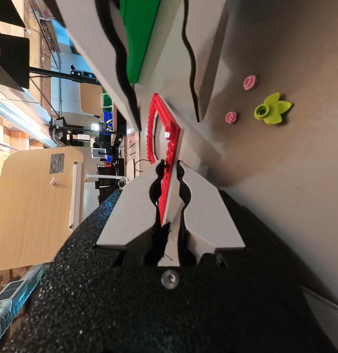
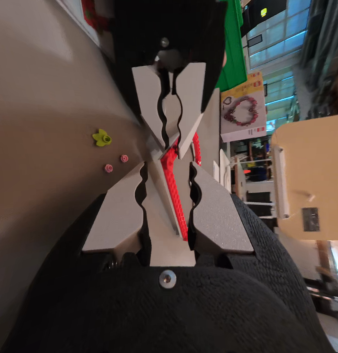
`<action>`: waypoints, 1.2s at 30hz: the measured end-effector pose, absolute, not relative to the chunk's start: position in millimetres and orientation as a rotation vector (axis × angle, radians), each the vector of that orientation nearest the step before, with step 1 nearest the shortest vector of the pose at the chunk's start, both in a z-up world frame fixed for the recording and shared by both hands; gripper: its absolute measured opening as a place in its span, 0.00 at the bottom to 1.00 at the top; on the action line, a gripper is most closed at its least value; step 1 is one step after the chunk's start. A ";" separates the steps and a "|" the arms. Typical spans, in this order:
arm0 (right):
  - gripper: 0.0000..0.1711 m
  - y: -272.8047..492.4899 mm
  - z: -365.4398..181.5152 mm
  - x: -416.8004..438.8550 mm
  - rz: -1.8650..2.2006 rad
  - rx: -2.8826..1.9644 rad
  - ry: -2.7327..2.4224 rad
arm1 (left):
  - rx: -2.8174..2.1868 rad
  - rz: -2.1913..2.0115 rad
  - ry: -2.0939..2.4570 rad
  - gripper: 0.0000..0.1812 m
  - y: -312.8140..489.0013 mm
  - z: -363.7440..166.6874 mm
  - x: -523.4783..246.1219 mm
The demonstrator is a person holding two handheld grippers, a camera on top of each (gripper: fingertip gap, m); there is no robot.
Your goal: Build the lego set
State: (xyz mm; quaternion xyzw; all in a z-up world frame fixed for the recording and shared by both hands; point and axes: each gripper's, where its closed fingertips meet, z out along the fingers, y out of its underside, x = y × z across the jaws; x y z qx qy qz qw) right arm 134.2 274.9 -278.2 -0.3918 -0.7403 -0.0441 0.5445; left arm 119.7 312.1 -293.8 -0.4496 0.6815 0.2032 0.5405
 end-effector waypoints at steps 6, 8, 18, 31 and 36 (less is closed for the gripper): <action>0.17 280.3 -287.7 132.1 -0.336 -0.792 -1.784 | -1.078 0.478 1.608 0.05 313.5 -292.8 118.3; 0.17 280.8 -289.0 129.6 -0.347 -0.774 -1.775 | -1.079 0.477 1.606 0.05 313.6 -292.4 118.3; 0.11 282.1 -287.3 126.7 -0.379 -0.733 -1.742 | -1.079 0.477 1.609 0.05 313.6 -292.7 117.9; 0.08 283.4 -285.1 124.3 -0.408 -0.668 -1.717 | -1.084 0.465 1.611 0.06 313.0 -293.4 118.3; 0.08 284.2 -284.7 124.0 -0.399 -0.663 -1.718 | -1.085 0.470 1.611 0.06 313.6 -293.6 117.9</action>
